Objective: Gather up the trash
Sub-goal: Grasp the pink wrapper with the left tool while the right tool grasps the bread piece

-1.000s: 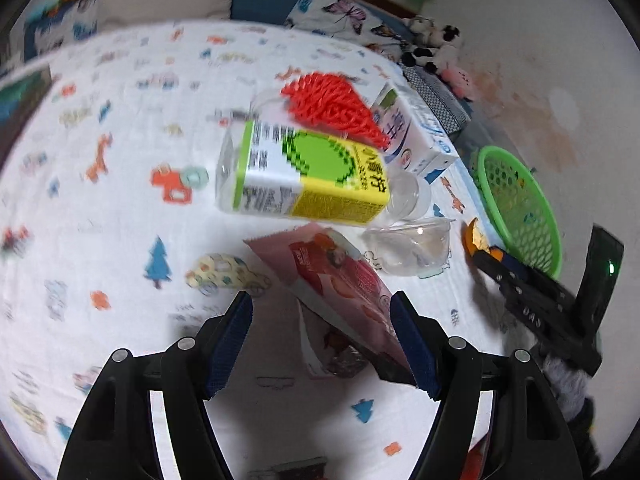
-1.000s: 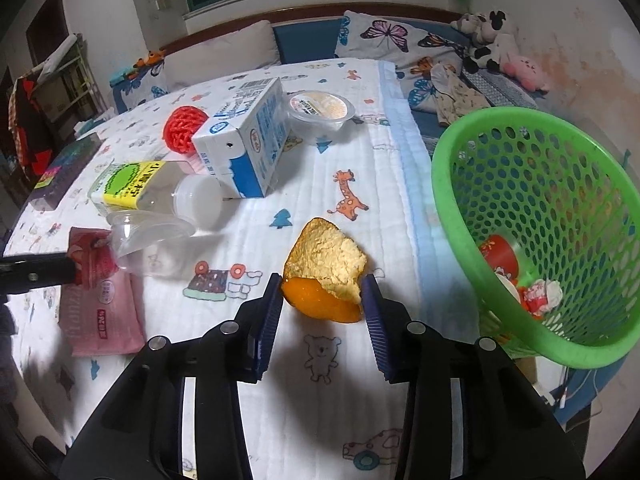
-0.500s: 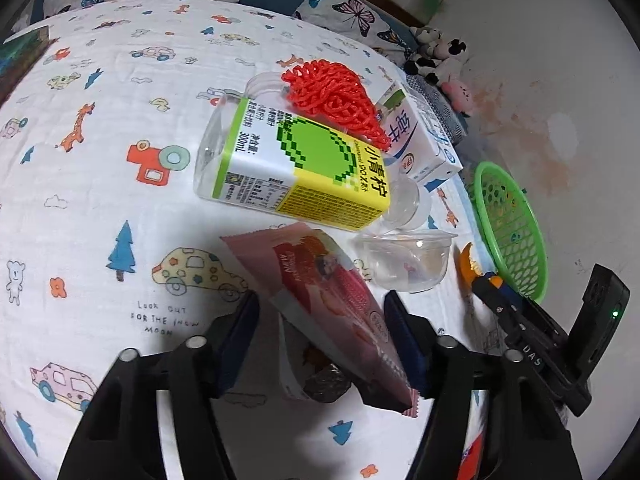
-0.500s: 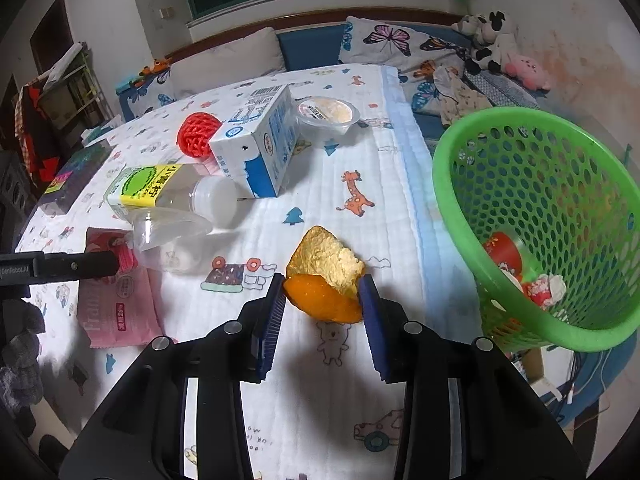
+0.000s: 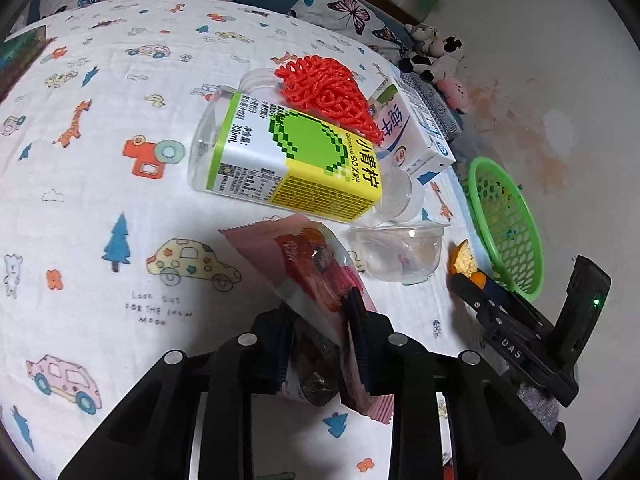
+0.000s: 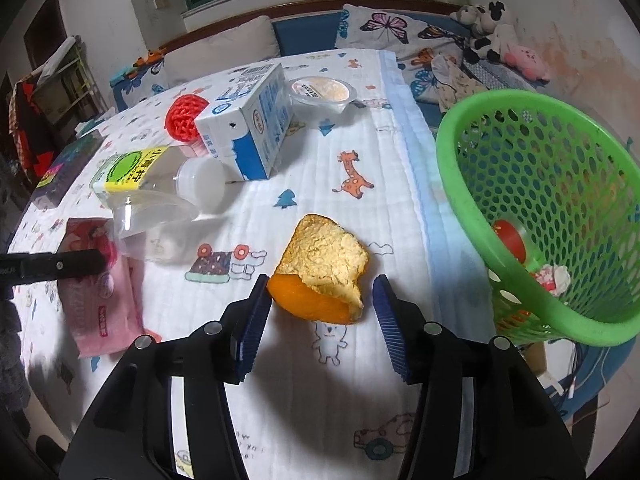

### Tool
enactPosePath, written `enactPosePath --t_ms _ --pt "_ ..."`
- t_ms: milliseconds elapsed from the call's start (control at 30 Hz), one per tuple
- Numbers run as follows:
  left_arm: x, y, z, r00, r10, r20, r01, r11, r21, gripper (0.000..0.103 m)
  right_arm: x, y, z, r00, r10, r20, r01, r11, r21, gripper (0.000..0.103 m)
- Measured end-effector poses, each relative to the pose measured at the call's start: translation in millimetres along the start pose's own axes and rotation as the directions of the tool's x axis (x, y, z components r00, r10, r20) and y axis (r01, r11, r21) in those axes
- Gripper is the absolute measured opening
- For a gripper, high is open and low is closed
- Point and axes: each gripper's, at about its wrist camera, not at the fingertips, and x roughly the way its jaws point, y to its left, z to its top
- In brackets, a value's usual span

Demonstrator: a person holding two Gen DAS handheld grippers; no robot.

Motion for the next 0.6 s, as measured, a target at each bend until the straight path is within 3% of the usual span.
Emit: enactPosePath --t_ms 133,267,600 --pt "-6.5 1.2 -2.0 1.000 -0.006 0.003 0.006 1.000 0.003 0.025 1.8 4.3 0.3 1.000 -0.013 -0.005 0.013 1.000 -0.026 0.054" --pt "-16.2 -0.5 -3.8 1.000 -0.020 0.007 0.020 1.000 0.019 0.022 3.3 11.0 -1.0 0.999 -0.051 -0.002 0.051 0.996 -0.070 0.046" --pt "-45.9 -16.9 -1.9 0.998 -0.050 0.024 0.048 0.995 0.088 0.016 -16.4 3.6 -2.3 1.000 0.005 0.029 -0.005 1.000 -0.016 0.040"
